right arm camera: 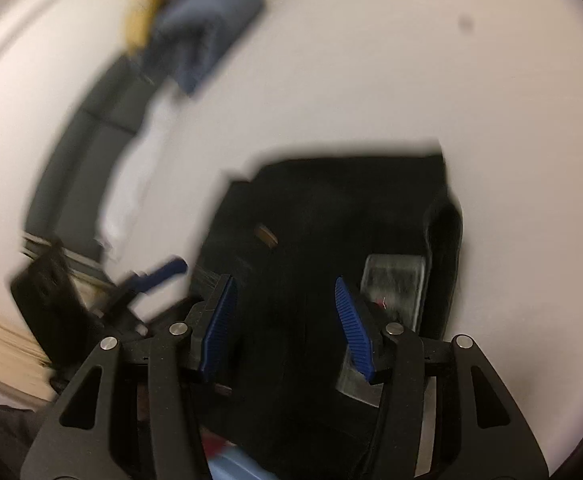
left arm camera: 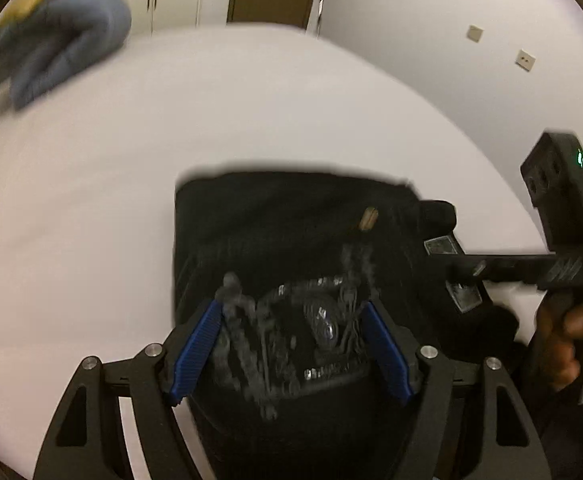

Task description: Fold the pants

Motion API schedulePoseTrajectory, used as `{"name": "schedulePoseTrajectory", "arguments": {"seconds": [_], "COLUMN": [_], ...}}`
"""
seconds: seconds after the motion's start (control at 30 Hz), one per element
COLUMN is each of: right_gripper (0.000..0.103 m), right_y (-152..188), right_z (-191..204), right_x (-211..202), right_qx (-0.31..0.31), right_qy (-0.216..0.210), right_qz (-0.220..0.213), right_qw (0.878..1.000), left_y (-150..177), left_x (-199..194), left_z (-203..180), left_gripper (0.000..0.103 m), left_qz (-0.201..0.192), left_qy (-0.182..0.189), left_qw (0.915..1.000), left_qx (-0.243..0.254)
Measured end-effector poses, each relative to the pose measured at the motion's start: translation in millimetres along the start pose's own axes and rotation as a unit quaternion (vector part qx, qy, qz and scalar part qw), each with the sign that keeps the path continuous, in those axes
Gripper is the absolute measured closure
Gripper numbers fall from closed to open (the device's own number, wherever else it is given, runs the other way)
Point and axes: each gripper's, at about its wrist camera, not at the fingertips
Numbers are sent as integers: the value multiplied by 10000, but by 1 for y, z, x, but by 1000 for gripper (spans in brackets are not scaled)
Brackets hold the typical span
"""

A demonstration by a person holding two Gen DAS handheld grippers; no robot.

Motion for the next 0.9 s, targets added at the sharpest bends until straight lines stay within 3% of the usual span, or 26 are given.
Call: {"name": "schedulePoseTrajectory", "arguments": {"seconds": [0.03, 0.07, 0.2, 0.37, 0.5, 0.57, 0.7, 0.9], "right_gripper": [63, 63, 63, 63, 63, 64, 64, 64], "right_y": [9, 17, 38, 47, 46, 47, 47, 52], "right_z": [3, 10, 37, 61, 55, 47, 37, 46], "right_x": [9, 5, 1, 1, 6, 7, 5, -17], "right_qx": [-191, -486, -1049, -1318, -1035, -878, -785, -662], "right_qy": [304, 427, 922, 1482, 1416, 1297, 1161, 1283], "right_qz": [-39, -357, -442, -476, -511, -540, -585, -683], "right_qw": [9993, 9973, 9892, 9790, 9832, 9862, 9884, 9872], "left_y": [8, 16, 29, -19, -44, -36, 0, 54], "left_x": [4, 3, -9, -9, 12, 34, 23, -7], "left_z": [1, -2, -11, 16, 22, 19, 6, -6], "left_gripper": [28, 28, 29, 33, 34, 34, 34, 33], "left_qz": [35, -8, -68, -370, -194, 168, 93, 23], "left_qy": [-70, -177, -250, -384, -487, -705, -880, -1036], "left_qw": [10000, 9997, 9990, 9984, 9979, 9960, 9940, 9926], "left_qx": [29, 153, 354, 170, 378, 527, 639, 640]}}
Point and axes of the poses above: each gripper's, at about its wrist camera, not at the fingertips, and x roughly the way its jaws point, z to its left, y to its underside, and after that the axes turned 15 degrees about y, right-handed
